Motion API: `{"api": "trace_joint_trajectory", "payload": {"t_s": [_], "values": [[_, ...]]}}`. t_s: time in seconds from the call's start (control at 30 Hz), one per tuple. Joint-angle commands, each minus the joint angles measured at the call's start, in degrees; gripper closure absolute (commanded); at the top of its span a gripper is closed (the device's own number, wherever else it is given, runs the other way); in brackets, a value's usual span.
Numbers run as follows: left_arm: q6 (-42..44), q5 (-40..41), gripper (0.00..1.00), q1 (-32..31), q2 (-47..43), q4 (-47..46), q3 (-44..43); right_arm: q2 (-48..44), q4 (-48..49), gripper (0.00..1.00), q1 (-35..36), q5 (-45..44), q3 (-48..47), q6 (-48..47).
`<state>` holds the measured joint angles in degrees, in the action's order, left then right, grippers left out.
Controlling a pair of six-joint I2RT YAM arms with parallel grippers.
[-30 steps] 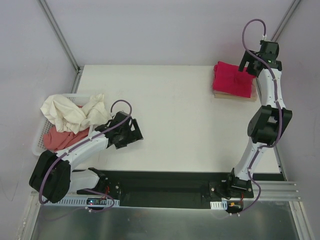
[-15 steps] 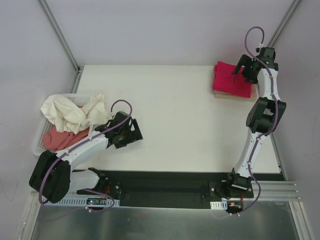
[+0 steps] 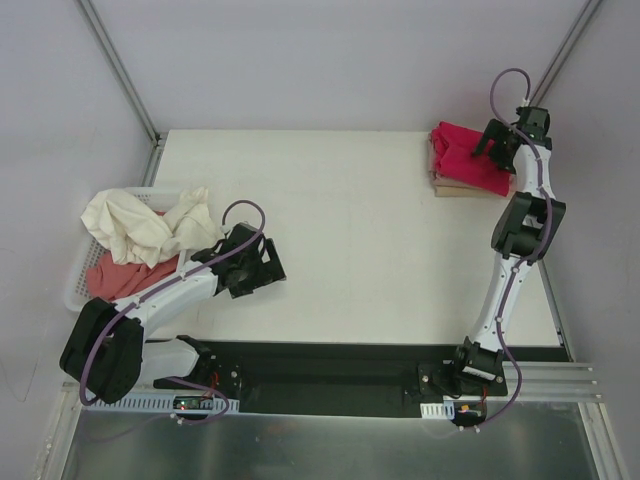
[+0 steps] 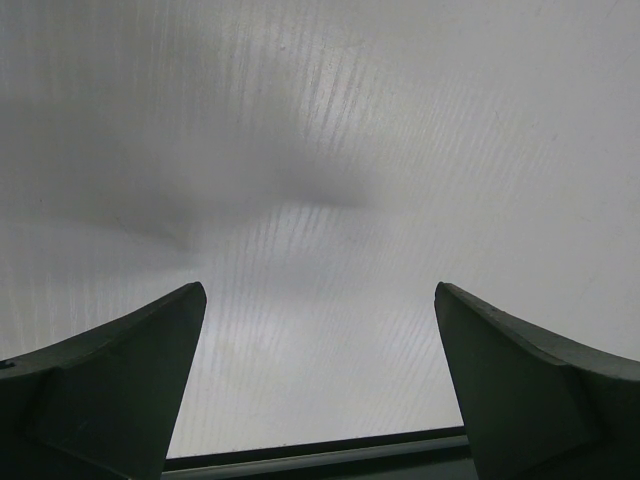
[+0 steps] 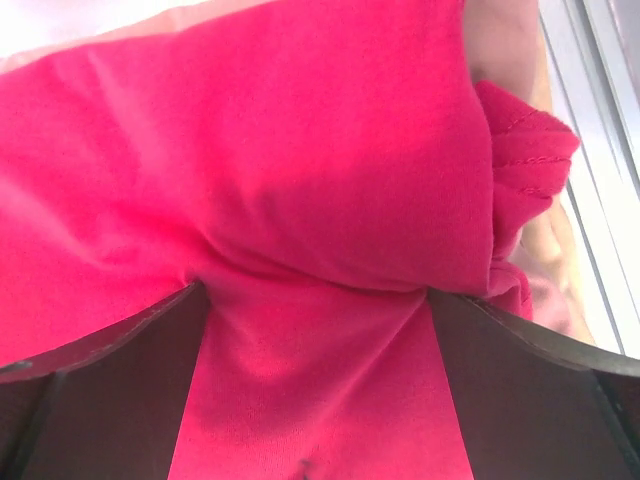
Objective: Fold and stack the t-shirts
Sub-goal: Put the neatly folded tshirt into the corner of the board with the right arm
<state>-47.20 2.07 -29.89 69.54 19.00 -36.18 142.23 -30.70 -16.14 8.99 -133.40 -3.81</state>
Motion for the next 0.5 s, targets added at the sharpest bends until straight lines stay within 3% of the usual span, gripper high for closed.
{"api": "trace_joint_trajectory", "payload": {"t_s": [0.0,0.23,0.47], "values": [[-0.2,0.4,0.01,0.4,0.2,1.5,-2.6,1.1,5.4,0.03,-0.5,1.3,-2.8,-1.7],[1.1,0.1,0.0,0.4,-1.9,2.4,-4.6,-9.5,5.6,0.03,0.3,8.6,1.7,-2.0],[1.1,-0.7,0.01,0.4,-9.6,2.4,-1.6,-25.4,5.4,0.03,3.3,4.7,12.6,-5.6]]}}
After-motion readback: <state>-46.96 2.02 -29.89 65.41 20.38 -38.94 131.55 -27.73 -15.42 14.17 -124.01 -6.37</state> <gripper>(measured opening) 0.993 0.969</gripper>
